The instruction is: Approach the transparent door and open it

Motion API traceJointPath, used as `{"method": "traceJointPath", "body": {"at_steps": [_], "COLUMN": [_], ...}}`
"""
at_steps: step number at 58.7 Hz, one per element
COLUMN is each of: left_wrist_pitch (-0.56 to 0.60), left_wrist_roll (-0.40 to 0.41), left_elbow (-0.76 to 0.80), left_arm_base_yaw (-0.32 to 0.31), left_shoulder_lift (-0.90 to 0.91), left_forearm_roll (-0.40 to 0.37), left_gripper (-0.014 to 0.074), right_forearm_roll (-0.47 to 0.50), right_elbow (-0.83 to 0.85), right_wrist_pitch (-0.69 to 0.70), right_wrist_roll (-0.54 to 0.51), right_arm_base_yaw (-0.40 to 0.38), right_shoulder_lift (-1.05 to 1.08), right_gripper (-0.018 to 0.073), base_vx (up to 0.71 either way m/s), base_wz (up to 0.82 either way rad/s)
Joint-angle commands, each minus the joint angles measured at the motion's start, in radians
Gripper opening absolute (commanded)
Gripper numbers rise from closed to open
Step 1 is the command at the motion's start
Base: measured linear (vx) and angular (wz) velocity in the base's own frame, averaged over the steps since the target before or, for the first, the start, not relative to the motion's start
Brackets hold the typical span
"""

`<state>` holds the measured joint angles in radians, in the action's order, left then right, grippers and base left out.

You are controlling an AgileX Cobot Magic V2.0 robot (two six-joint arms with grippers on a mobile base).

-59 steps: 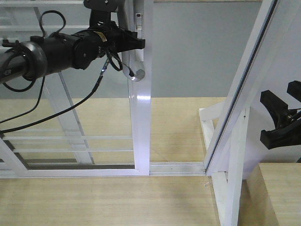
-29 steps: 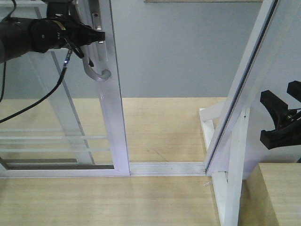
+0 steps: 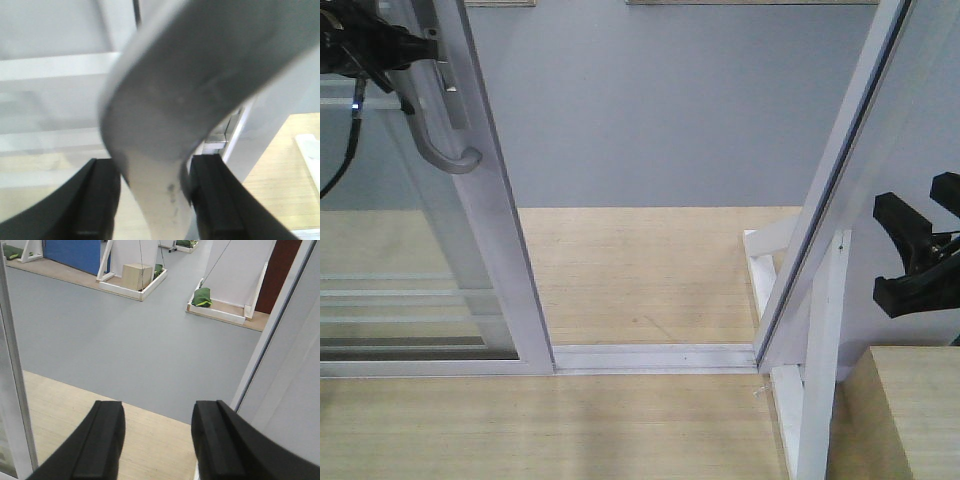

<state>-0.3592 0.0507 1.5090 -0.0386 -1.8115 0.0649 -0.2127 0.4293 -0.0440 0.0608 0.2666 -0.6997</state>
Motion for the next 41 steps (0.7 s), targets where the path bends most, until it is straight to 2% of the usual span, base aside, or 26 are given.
{"method": "traceJointPath", "body": {"at_steps": [1, 14, 20, 31, 41], "left_wrist_pitch": [-0.011, -0.261, -0.316, -0.324, -0.207], "left_wrist_roll": [0.001, 0.005, 0.005, 0.005, 0.015], "left_elbow": [0.034, 0.034, 0.034, 0.017, -0.205], "left_arm_base_yaw": [0.012, 0.021, 0.021, 0.021, 0.021], "left_shoulder_lift": [0.073, 0.126, 0.156, 0.229, 0.372], "left_forearm_roll": [0.004, 0.032, 0.030, 0.028, 0.020], "left_gripper": [0.0469, 0.0437, 0.0406, 0.0367, 0.0359], "right_forearm_roll": [-0.007, -0.007, -0.007, -0.007, -0.007], "right_elbow": [0.030, 0.030, 0.030, 0.030, 0.030], "right_wrist_pitch": [0.077, 0.077, 0.077, 0.079, 0.103], "right_wrist_roll": [-0.009, -0.015, -0.016, -0.020, -0.061], "right_arm_base_yaw": [-0.007, -0.007, -0.007, -0.007, -0.007], "right_shoulder_lift": [0.004, 0.002, -0.017, -0.065, -0.074], "right_gripper": [0.0386, 0.0386, 0.0386, 0.0386, 0.0386], "base_vx": [0.00, 0.00, 0.00, 0.00, 0.00], "base_wz": [0.00, 0.00, 0.00, 0.00, 0.00]}}
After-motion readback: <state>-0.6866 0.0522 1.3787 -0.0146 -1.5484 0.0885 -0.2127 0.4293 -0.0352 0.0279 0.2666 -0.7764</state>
